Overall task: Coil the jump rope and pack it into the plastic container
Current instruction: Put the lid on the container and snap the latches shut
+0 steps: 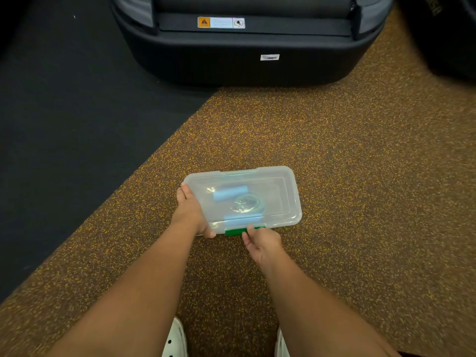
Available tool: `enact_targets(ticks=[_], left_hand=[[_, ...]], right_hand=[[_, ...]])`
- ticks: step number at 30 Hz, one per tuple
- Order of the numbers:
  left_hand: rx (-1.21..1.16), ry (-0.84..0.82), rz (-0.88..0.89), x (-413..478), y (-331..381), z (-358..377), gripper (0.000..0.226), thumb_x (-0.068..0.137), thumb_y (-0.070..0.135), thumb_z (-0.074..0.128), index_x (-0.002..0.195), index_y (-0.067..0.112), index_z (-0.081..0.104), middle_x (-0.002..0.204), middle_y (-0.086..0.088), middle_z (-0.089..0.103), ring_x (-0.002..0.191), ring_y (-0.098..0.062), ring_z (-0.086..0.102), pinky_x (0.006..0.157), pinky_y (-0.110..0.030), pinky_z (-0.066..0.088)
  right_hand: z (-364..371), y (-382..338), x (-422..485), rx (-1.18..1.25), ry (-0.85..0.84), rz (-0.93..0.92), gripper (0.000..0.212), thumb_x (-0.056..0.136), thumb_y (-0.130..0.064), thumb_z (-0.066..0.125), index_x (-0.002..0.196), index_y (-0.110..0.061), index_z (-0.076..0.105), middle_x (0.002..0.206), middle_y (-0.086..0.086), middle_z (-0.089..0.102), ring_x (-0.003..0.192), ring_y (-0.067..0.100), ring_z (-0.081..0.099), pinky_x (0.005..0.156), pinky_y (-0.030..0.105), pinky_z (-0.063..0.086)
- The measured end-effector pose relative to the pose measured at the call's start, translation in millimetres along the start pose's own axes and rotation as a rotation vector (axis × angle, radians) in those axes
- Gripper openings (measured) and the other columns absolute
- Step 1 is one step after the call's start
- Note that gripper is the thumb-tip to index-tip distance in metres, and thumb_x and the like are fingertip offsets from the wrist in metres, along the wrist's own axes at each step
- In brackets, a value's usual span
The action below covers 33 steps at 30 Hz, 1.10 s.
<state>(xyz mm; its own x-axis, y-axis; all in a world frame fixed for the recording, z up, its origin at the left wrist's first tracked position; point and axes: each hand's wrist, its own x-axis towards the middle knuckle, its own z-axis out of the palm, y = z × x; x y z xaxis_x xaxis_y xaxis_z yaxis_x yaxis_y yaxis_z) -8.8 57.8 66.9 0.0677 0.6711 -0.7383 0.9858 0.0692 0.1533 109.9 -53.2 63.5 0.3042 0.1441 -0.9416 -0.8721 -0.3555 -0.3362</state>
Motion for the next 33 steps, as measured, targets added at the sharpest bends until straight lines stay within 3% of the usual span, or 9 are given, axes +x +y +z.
enact_targets(ticks=[3, 6, 11, 17, 21, 24, 27, 29, 33], left_hand=[[0.000, 0.002, 0.002, -1, 1, 0, 0.150, 0.052, 0.018, 0.091, 0.143, 0.009, -0.028, 0.157, -0.010, -0.018, 0.143, -0.036, 0.016, 0.111, -0.049, 0.025], [0.006, -0.001, -0.001, -1, 0, 0, 0.150, 0.052, 0.019, 0.091, 0.143, 0.009, -0.028, 0.157, -0.010, -0.018, 0.143, -0.037, 0.016, 0.111, -0.050, 0.024], [0.002, 0.004, -0.002, -1, 0, 0, 0.150, 0.053, 0.019, 0.091, 0.143, 0.009, -0.028, 0.158, -0.010, -0.017, 0.142, -0.038, 0.018, 0.111, -0.050, 0.025], [0.002, 0.004, -0.001, 0, 0, 0, 0.149, 0.053, 0.018, 0.091, 0.144, 0.010, -0.027, 0.158, -0.009, -0.017, 0.142, -0.037, 0.019, 0.110, -0.048, 0.028], [0.011, 0.010, 0.000, 0, 0, 1, 0.150, 0.053, 0.019, 0.091, 0.143, 0.009, -0.027, 0.158, -0.009, -0.016, 0.142, -0.037, 0.019, 0.110, -0.049, 0.028], [0.024, 0.004, -0.005, 2, 0, 1, 0.152, 0.051, 0.021, 0.092, 0.142, 0.009, -0.029, 0.158, -0.009, -0.017, 0.141, -0.037, 0.022, 0.109, -0.049, 0.030], [0.052, 0.001, -0.015, 2, 2, 0, 0.154, 0.051, 0.023, 0.092, 0.141, 0.008, -0.031, 0.157, -0.010, -0.018, 0.139, -0.039, 0.026, 0.108, -0.049, 0.032], [0.065, -0.004, -0.020, 2, 4, -1, 0.153, 0.051, 0.023, 0.092, 0.141, 0.007, -0.030, 0.157, -0.011, -0.017, 0.139, -0.040, 0.026, 0.107, -0.049, 0.032], [0.092, -0.018, -0.016, 4, 7, -3, 0.152, 0.052, 0.024, 0.092, 0.141, 0.003, -0.029, 0.157, -0.015, -0.014, 0.139, -0.041, 0.025, 0.107, -0.049, 0.032]], right_hand=[[-4, 4, 0, 0.043, -0.040, 0.020, 0.037, 0.088, 0.015, 0.051, 0.121, -0.001, 0.050, 0.116, 0.021, 0.056, 0.088, 0.023, 0.058, 0.064, 0.026, 0.057], [-1, 6, 3, 0.041, -0.014, -0.007, 0.033, 0.089, 0.013, 0.051, 0.119, 0.000, 0.051, 0.100, 0.016, 0.057, 0.085, 0.024, 0.060, 0.067, 0.029, 0.056], [7, 10, 5, -0.004, 0.014, -0.042, 0.025, 0.089, 0.009, 0.054, 0.111, -0.001, 0.053, 0.090, 0.011, 0.055, 0.077, 0.021, 0.059, 0.080, 0.030, 0.054], [17, 9, 7, -0.035, 0.054, -0.062, 0.020, 0.090, 0.006, 0.053, 0.108, -0.002, 0.053, 0.088, 0.010, 0.053, 0.074, 0.020, 0.058, 0.081, 0.033, 0.056], [17, 10, 9, -0.090, 0.090, -0.075, 0.024, 0.089, 0.006, 0.053, 0.112, -0.002, 0.055, 0.089, 0.010, 0.055, 0.073, 0.021, 0.060, 0.072, 0.031, 0.057], [20, 7, 10, -0.280, 0.123, -0.084, 0.028, 0.089, 0.006, 0.051, 0.116, -0.001, 0.055, 0.092, 0.014, 0.058, 0.071, 0.023, 0.060, 0.064, 0.032, 0.058], [17, -4, 7, -0.544, 0.057, -0.032, 0.025, 0.090, 0.004, 0.048, 0.115, 0.003, 0.050, 0.087, 0.014, 0.057, 0.073, 0.023, 0.062, 0.069, 0.038, 0.060], [13, -12, 6, -0.710, 0.069, -0.026, 0.016, 0.087, 0.001, 0.048, 0.103, 0.001, 0.050, 0.093, 0.018, 0.064, 0.075, 0.025, 0.069, 0.072, 0.042, 0.061], [6, -29, 12, -1.107, 0.125, -0.206, 0.010, 0.084, -0.013, 0.061, 0.088, -0.004, 0.059, 0.074, 0.013, 0.071, 0.062, 0.024, 0.072, 0.063, 0.038, 0.062]])
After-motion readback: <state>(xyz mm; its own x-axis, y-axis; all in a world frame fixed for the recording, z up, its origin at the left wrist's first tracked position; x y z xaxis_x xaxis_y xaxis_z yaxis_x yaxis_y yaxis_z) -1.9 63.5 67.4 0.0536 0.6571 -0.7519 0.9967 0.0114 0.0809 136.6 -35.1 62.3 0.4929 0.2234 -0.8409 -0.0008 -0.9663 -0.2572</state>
